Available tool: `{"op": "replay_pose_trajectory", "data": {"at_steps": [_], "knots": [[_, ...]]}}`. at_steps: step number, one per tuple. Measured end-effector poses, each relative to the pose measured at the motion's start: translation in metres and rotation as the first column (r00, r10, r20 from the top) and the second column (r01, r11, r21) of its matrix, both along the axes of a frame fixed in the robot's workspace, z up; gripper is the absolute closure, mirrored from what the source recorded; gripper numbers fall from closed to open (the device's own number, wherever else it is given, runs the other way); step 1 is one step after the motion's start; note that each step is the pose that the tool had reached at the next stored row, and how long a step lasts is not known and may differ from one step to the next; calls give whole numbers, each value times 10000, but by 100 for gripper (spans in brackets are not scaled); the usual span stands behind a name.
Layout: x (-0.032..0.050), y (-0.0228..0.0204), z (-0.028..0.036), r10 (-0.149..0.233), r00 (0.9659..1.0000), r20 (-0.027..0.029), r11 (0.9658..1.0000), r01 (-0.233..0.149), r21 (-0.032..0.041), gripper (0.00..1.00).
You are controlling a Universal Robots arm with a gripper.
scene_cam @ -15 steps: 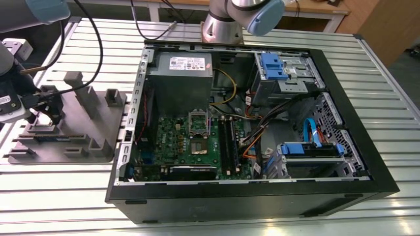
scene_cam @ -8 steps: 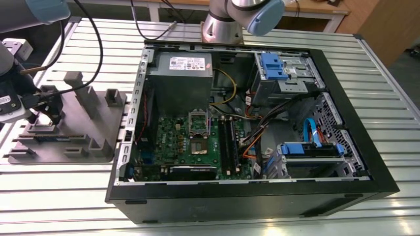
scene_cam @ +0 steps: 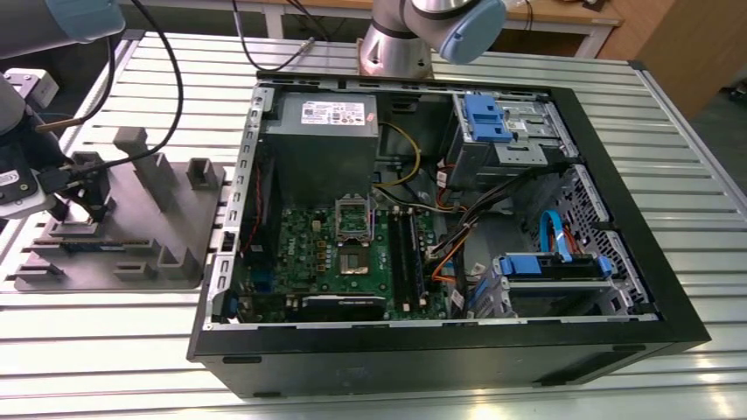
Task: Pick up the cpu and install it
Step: 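Pick up the cpu and move it towards the insertion slot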
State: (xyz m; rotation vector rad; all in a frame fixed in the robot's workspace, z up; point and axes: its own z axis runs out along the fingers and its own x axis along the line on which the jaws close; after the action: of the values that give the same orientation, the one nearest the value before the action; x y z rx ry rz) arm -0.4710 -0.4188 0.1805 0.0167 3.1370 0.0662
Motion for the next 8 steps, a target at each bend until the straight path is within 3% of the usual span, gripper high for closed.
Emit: {"op": "replay_pose_trajectory", "data": {"at_steps": [8], "knots": [[0,0,15,0,10000,1,10000,0,1,47]]}}
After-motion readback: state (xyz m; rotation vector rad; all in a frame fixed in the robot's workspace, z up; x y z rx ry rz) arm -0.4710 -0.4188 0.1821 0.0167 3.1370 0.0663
